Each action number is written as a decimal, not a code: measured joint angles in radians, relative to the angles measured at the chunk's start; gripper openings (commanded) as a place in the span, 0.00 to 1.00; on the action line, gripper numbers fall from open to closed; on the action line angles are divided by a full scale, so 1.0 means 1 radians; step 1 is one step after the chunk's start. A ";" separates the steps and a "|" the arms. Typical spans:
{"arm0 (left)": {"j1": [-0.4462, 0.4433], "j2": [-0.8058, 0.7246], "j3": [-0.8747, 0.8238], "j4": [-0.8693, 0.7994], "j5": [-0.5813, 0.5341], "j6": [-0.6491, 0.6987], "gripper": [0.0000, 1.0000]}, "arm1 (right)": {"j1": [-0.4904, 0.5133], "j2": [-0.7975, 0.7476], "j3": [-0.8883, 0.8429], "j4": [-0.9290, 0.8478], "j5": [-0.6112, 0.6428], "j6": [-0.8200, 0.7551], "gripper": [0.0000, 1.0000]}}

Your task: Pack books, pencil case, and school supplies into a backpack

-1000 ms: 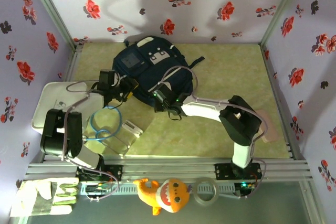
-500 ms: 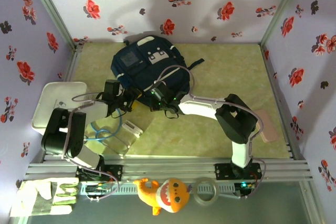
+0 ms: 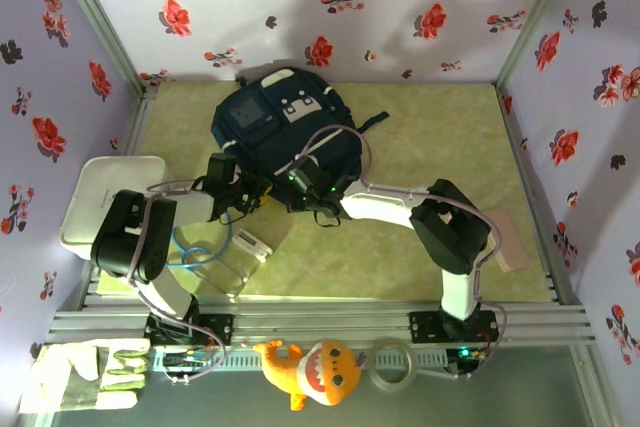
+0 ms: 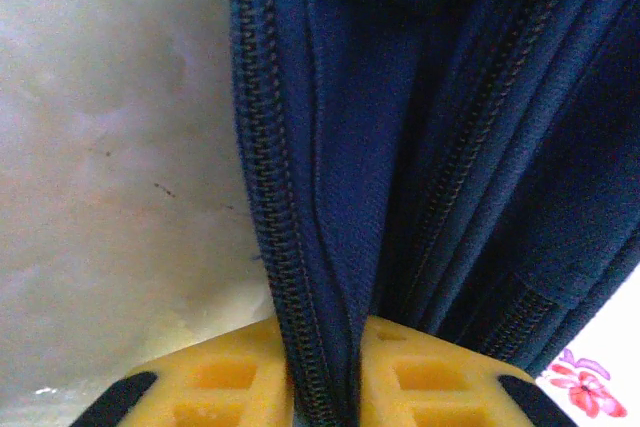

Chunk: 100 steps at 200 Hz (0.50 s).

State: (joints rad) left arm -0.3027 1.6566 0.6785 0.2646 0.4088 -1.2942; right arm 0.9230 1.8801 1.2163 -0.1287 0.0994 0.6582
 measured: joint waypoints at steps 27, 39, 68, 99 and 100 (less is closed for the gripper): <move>-0.005 0.000 0.002 -0.010 -0.016 0.015 0.03 | -0.005 -0.044 -0.041 -0.043 0.077 0.023 0.00; -0.008 0.000 0.004 -0.012 -0.016 0.024 0.01 | -0.008 -0.076 -0.057 -0.075 0.122 0.032 0.00; -0.013 0.000 0.017 -0.028 -0.016 0.039 0.01 | -0.020 -0.142 -0.080 -0.156 0.229 0.052 0.00; -0.012 0.000 0.020 -0.042 -0.026 0.048 0.01 | -0.050 -0.148 -0.085 -0.192 0.253 0.043 0.03; -0.012 0.000 0.020 -0.042 -0.026 0.048 0.01 | -0.051 -0.148 -0.085 -0.193 0.253 0.041 0.03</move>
State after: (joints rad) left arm -0.3149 1.6566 0.6987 0.2222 0.3824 -1.2465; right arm 0.8722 1.7317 1.1309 -0.3222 0.3519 0.6991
